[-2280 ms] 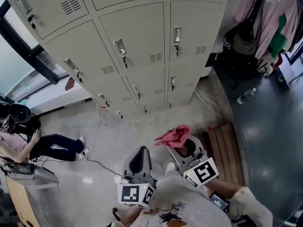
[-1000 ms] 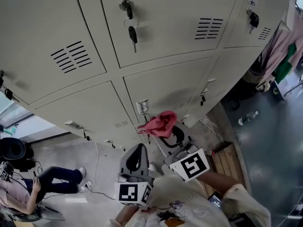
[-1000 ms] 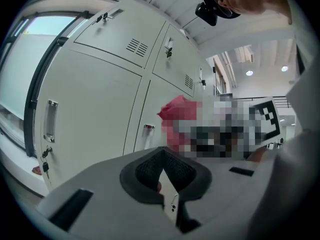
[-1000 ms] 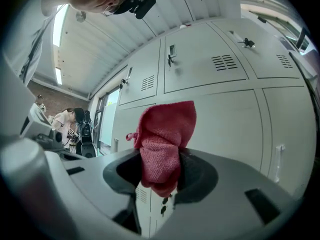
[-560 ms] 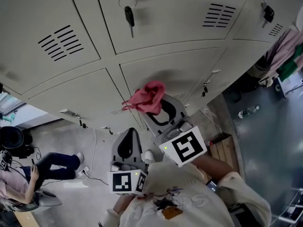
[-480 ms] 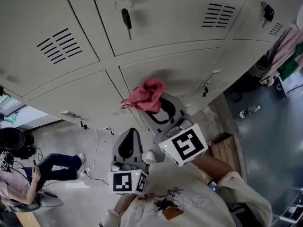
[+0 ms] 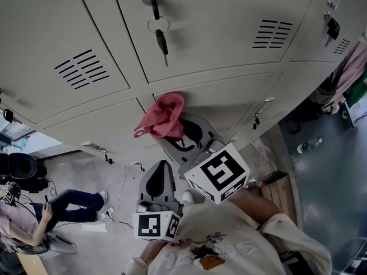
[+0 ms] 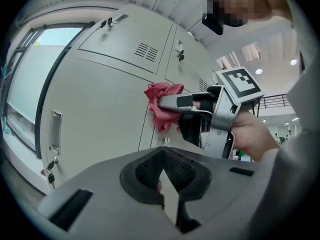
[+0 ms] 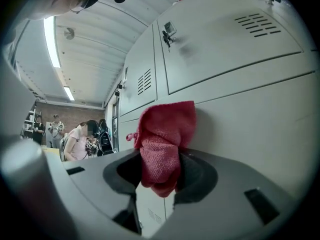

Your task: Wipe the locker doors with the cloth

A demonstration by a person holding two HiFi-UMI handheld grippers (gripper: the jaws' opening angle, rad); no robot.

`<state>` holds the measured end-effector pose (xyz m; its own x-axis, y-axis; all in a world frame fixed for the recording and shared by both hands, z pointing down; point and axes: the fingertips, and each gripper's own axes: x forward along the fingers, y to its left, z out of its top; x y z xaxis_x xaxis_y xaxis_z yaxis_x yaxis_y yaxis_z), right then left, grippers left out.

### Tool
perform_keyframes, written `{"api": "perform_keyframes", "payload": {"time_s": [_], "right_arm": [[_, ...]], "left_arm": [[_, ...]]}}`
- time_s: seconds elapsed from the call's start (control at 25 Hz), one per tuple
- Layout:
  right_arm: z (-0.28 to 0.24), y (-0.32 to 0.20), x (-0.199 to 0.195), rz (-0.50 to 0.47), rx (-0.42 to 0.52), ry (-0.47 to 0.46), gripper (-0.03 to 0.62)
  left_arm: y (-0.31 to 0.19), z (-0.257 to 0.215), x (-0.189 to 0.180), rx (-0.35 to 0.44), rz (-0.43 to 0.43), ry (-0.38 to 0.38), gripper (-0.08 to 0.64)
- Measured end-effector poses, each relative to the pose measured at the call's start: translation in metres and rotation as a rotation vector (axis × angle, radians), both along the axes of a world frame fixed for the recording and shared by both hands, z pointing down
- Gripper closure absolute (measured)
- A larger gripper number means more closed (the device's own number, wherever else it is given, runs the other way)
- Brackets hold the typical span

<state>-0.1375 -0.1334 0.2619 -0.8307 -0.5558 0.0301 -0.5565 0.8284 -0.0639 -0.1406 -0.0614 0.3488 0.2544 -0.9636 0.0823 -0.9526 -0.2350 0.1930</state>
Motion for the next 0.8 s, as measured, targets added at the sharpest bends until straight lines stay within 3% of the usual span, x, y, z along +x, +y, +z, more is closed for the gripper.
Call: {"api": "perform_keyframes", "payload": {"time_s": [0.36,0.8], "right_arm": [[-0.005,-0.006,-0.007,-0.056,-0.059,-0.026,0.434],[-0.003,-0.012,0.015,0.009,-0.056,-0.043,0.436]], "left_arm": [[-0.005,-0.002,-0.006,0.006,-0.021,0.015,0.554],[-0.005,0.004,-0.005,-0.015,-0.033,0.011,0.554]]}}
